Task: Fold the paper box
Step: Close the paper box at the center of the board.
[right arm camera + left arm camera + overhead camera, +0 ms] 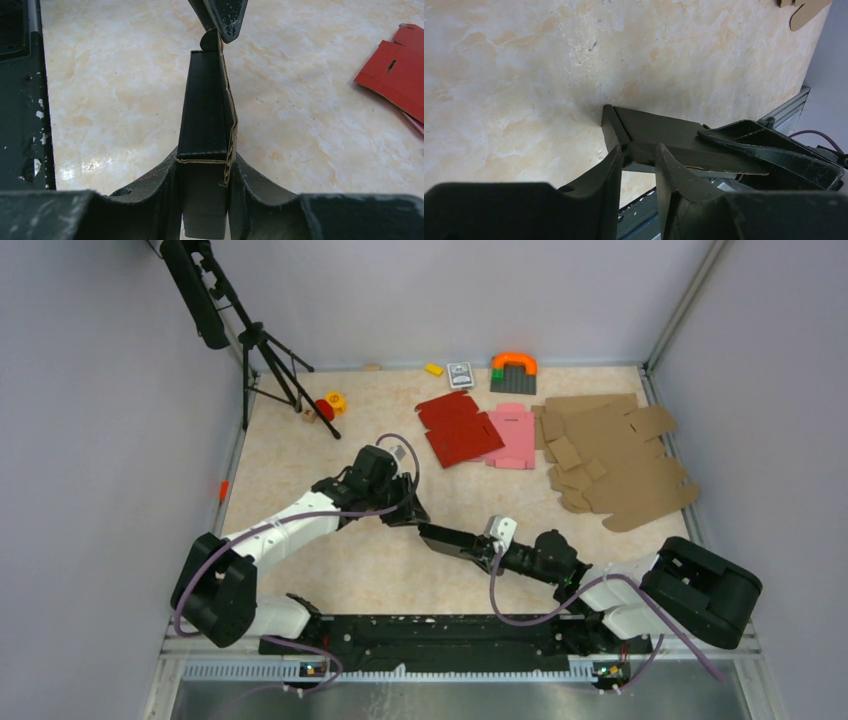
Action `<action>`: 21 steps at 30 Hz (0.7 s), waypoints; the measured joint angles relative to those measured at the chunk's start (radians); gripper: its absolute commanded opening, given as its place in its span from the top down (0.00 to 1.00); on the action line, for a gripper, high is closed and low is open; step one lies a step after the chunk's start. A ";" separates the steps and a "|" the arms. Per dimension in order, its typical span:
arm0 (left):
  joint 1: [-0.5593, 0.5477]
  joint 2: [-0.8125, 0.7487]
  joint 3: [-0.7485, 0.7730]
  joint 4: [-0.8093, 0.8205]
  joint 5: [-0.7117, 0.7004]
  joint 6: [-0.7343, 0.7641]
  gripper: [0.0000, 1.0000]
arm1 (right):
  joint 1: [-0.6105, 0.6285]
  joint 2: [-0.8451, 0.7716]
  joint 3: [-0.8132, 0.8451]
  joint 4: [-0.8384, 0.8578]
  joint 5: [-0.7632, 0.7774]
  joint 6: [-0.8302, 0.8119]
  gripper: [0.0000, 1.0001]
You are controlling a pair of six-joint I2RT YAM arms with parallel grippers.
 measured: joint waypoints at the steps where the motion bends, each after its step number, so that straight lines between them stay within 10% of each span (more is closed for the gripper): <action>1: 0.000 0.000 0.000 -0.002 0.001 0.000 0.69 | 0.000 0.000 0.000 0.000 -0.001 0.000 0.87; 12: 0.002 0.010 0.000 -0.006 0.022 -0.001 0.62 | 0.000 0.000 -0.007 0.006 -0.005 0.000 0.87; 21: 0.002 0.030 0.006 -0.010 0.045 -0.004 0.74 | 0.000 0.000 -0.011 0.013 -0.019 0.000 0.88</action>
